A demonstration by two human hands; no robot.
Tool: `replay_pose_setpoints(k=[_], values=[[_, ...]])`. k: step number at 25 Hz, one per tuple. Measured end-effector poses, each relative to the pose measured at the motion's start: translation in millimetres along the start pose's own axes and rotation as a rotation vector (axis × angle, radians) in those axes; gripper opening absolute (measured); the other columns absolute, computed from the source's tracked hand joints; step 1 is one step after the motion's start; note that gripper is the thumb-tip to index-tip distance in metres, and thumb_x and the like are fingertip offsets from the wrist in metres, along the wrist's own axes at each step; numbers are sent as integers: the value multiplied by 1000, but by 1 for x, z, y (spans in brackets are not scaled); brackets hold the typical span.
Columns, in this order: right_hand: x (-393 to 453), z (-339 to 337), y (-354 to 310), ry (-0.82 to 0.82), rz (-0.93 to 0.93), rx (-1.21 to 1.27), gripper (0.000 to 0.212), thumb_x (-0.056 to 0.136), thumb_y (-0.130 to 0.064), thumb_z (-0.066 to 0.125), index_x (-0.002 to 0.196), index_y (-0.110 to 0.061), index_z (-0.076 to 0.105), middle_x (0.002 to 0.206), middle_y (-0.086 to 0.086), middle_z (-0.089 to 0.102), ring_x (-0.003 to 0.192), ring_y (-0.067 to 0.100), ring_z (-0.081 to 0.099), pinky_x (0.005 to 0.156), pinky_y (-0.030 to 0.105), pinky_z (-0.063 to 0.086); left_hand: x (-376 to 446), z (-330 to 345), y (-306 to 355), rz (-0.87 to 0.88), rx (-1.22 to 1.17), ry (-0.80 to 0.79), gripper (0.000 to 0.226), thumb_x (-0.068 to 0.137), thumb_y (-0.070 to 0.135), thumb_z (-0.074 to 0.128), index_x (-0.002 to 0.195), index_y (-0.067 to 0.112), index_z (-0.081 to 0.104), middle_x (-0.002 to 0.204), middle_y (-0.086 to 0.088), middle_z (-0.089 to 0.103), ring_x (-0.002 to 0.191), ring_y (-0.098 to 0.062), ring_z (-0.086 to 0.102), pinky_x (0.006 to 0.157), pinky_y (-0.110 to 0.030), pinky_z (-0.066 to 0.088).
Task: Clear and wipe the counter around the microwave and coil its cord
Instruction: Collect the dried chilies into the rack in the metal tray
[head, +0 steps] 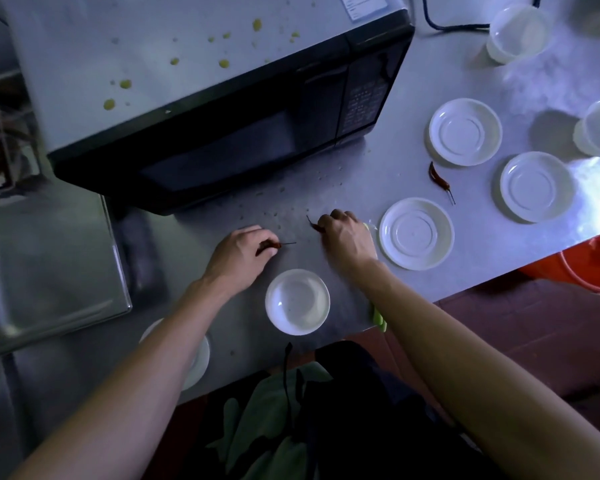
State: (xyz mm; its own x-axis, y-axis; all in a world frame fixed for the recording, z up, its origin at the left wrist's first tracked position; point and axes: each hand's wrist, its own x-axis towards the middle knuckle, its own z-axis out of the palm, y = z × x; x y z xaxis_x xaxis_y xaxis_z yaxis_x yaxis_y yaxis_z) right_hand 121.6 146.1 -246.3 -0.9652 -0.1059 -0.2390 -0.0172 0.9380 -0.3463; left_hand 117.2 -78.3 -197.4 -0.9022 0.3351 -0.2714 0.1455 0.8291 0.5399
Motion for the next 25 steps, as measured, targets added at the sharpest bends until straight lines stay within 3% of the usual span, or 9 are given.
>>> replay_pose_setpoints(k=[4,8,13,21,25], values=[[5,-10,-9,-22,-15,104,32,85,-8,53,113,-14,68,103,11,65,98,36,57,70,40,51,1,-6,-1,-20,-13,25,5,90,24,69,95,23,69,84,14,58,80,-10,56,76,-33,50],[8,-23,-28,38,-45,286,24,83,-5,59,104,-9,70,96,14,64,87,39,59,62,35,43,-4,-14,-4,-12,-10,72,7,92,24,67,98,20,68,89,10,62,83,-14,58,75,-35,51],[9,-30,-66,10,-168,377,15,89,-9,62,102,-5,70,92,17,67,81,40,62,67,45,50,-29,-30,-29,-43,37,180,7,94,24,64,99,21,67,92,10,62,87,-14,57,72,-34,49],[5,-2,-166,-94,-288,357,18,93,-13,58,107,-11,69,99,8,69,85,28,64,71,44,54,-81,-69,-114,-79,-38,370,11,90,17,69,100,13,71,95,0,67,93,-21,61,81,-37,51],[7,17,-222,-39,-275,370,16,88,-10,62,100,-10,72,95,9,70,84,31,64,72,45,53,-103,-97,-162,-49,-79,417,10,89,18,70,99,15,71,95,2,67,93,-20,60,80,-33,50]])
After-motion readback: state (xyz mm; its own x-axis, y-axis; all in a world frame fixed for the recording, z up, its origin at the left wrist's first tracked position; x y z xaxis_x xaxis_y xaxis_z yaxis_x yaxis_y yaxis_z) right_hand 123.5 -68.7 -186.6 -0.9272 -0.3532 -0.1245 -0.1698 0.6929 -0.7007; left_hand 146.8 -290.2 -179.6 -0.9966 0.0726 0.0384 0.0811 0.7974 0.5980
